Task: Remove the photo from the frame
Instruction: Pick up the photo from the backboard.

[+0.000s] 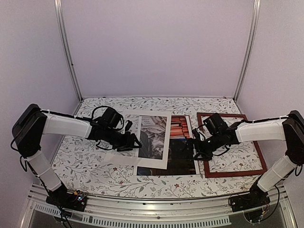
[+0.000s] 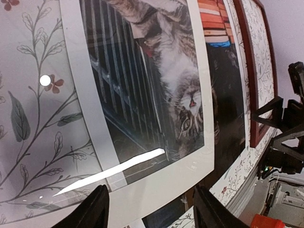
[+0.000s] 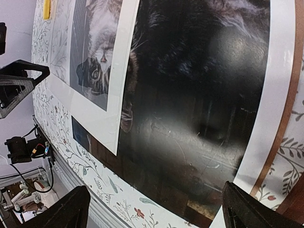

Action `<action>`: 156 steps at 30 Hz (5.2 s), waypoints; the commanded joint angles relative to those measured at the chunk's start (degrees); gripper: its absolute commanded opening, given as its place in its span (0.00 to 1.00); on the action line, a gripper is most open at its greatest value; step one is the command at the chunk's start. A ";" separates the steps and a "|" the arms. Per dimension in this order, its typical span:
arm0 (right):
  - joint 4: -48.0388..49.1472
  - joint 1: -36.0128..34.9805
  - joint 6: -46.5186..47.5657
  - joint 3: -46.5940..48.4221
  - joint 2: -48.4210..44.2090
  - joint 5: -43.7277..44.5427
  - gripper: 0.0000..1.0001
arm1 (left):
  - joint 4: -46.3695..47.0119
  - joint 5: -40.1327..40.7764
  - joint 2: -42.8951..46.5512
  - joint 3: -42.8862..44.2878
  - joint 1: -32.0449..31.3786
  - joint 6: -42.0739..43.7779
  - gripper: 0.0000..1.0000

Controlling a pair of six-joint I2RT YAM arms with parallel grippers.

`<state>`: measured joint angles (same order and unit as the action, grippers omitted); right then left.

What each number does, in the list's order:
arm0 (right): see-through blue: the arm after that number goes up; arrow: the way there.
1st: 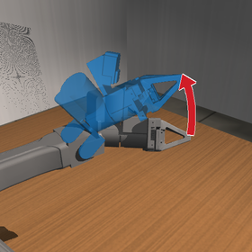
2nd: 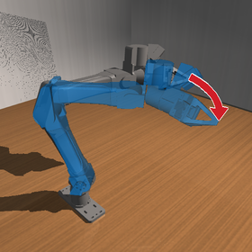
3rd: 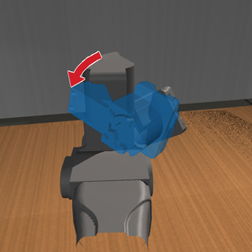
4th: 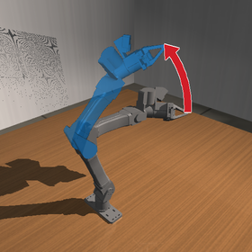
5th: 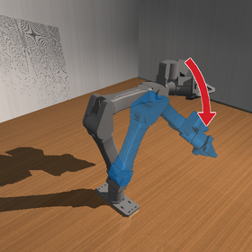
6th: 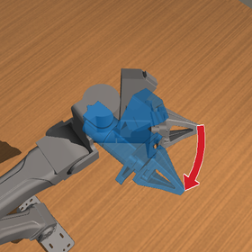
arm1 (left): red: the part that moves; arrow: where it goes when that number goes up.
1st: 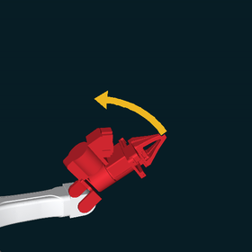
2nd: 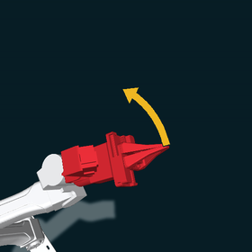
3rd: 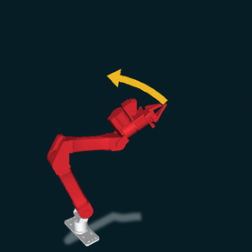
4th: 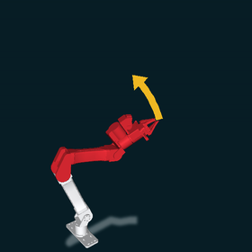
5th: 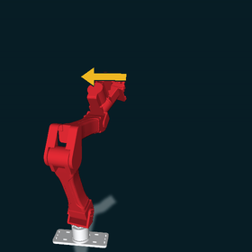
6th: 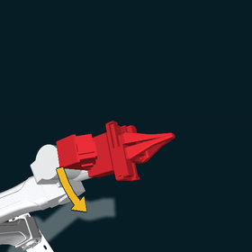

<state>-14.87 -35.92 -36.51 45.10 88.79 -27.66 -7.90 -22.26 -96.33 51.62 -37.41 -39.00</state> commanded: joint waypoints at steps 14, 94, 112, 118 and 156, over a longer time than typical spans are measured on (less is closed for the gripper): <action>-8.81 0.33 -1.71 -6.28 -10.56 -2.20 0.99 | 1.09 0.38 -3.71 -0.58 -0.98 -1.07 0.62; -4.27 -2.57 -6.18 -9.59 -8.23 -4.68 0.99 | 3.65 1.05 -6.23 -4.50 -0.91 -3.02 0.61; -4.95 -2.57 -6.32 -10.63 -8.23 -2.88 0.99 | 3.65 1.05 -6.11 -4.67 -0.92 -3.10 0.61; -5.41 -2.62 -6.29 -10.57 -8.79 -2.54 0.99 | 3.63 1.12 -6.10 -4.67 -0.91 -3.24 0.61; -1.80 -2.66 -7.20 -11.43 -7.50 -5.69 0.99 | 4.33 0.88 -6.42 -4.76 -0.98 -3.38 0.61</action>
<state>-18.61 -38.24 -42.94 34.74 80.09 -31.94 -1.56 -21.89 -100.42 48.12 -37.78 -42.09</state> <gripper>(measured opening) 0.990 0.607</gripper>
